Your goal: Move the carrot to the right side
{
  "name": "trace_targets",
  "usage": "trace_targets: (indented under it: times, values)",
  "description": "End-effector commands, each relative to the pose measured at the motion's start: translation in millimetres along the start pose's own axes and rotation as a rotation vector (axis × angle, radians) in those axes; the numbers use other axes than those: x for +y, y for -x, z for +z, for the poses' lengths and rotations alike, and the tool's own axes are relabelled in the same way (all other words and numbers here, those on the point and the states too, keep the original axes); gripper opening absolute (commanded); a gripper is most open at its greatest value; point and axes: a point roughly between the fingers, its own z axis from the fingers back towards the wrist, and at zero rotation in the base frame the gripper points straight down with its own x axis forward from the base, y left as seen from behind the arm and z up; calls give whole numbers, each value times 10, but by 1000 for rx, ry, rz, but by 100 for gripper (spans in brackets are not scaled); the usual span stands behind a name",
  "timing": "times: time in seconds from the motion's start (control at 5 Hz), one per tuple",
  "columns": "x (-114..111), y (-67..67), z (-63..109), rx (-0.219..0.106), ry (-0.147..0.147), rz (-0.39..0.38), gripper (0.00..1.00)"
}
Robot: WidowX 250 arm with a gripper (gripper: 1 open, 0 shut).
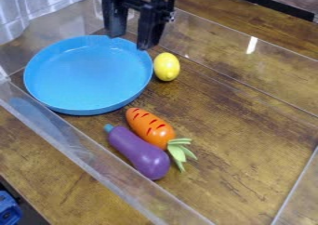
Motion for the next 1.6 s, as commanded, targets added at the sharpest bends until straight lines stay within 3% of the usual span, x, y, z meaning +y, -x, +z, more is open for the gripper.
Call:
trace_targets:
  times: [0.0,0.6,1.4]
  values:
    - [47,43,142,-38,33,24,100]
    - [-34,110,93,-7,107,24,100]
    - [-92,104,98,18,119,-43,100]
